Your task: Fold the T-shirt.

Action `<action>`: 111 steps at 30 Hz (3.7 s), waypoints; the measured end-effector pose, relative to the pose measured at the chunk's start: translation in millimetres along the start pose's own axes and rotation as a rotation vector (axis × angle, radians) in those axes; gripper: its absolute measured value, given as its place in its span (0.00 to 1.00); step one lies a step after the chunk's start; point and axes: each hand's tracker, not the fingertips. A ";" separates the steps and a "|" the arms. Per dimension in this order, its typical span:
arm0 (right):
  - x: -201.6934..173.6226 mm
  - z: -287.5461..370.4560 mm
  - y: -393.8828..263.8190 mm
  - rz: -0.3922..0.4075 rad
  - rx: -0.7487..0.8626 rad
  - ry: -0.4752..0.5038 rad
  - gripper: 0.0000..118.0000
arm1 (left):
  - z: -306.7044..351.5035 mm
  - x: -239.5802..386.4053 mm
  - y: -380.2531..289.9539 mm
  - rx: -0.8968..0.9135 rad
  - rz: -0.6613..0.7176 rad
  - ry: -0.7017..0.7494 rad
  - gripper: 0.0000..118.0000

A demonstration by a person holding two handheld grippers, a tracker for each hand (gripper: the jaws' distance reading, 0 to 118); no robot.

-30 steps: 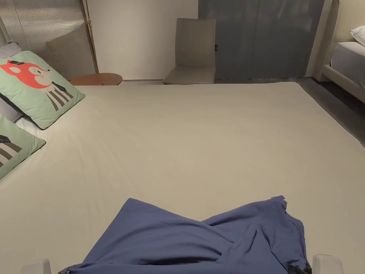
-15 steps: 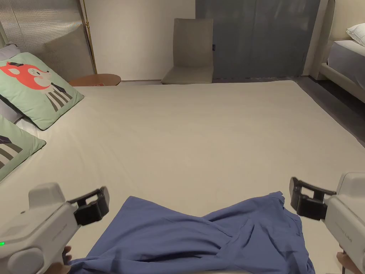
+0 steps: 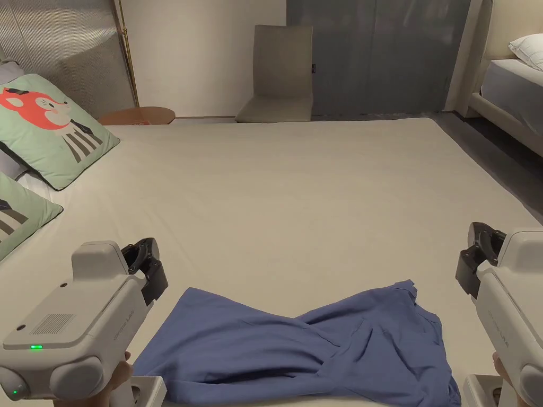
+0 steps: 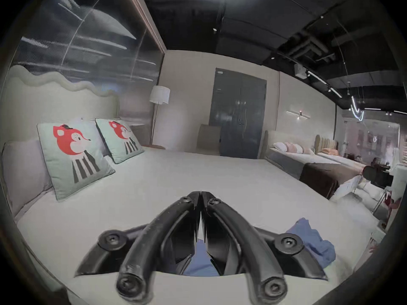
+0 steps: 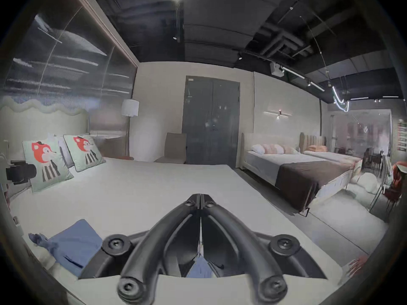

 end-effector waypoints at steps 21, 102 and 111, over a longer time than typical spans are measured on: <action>6.0 -0.6 -21.5 -0.011 -0.086 0.026 0.00 | 2.6 -116.7 -89.7 -0.516 0.015 0.204 0.91; -20.2 -367.0 199.4 0.007 0.040 0.179 0.03 | -321.5 -82.9 249.9 -0.046 -0.112 0.224 0.07; -28.9 -371.6 57.3 0.007 -0.246 0.213 0.03 | -326.4 -115.7 89.8 -0.301 -0.061 0.226 0.07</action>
